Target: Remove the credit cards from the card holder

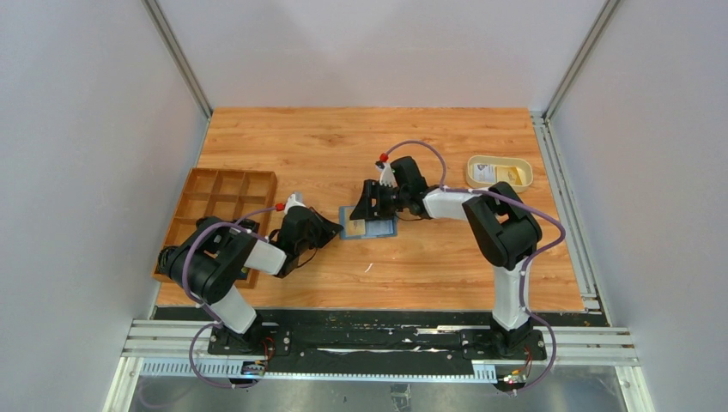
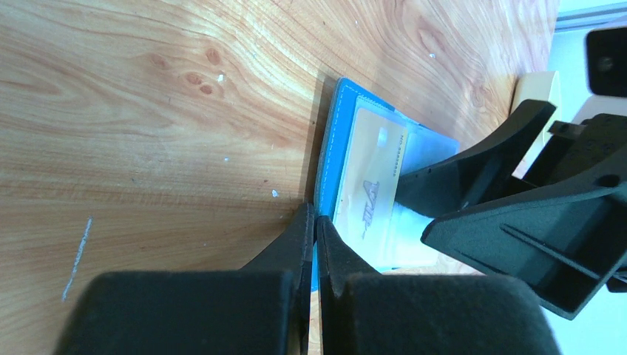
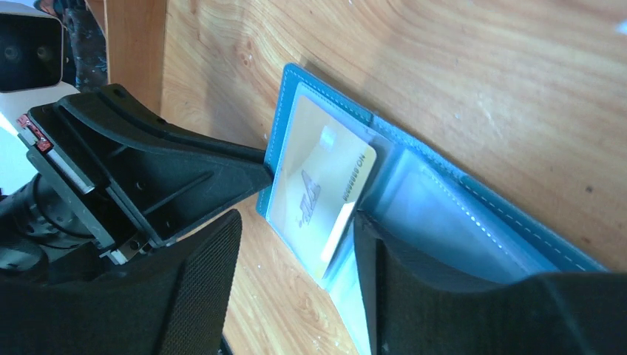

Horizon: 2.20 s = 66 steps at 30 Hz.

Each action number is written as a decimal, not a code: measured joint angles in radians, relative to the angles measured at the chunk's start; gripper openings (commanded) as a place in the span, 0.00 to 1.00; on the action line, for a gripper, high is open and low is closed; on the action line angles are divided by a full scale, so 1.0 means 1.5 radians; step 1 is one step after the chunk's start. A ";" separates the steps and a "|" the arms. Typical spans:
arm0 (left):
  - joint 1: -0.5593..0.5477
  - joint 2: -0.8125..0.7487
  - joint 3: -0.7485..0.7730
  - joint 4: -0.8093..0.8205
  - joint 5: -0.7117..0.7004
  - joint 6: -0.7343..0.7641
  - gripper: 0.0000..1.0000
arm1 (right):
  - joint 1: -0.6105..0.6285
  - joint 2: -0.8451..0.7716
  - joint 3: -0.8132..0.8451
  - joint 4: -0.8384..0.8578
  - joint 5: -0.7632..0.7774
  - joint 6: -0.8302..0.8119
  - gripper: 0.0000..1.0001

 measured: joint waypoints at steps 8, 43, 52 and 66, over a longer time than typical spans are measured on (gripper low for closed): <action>0.000 0.000 0.000 0.000 -0.001 0.002 0.00 | -0.011 0.018 -0.053 0.068 -0.066 0.095 0.19; 0.000 0.002 0.002 0.001 -0.003 0.005 0.00 | -0.065 -0.014 -0.061 -0.005 -0.116 0.056 0.27; 0.000 0.004 0.003 0.002 -0.003 0.007 0.00 | -0.065 -0.014 -0.061 0.002 -0.131 0.065 0.45; 0.000 0.005 0.004 0.003 -0.003 0.007 0.00 | -0.048 0.039 0.010 -0.004 -0.121 0.097 0.53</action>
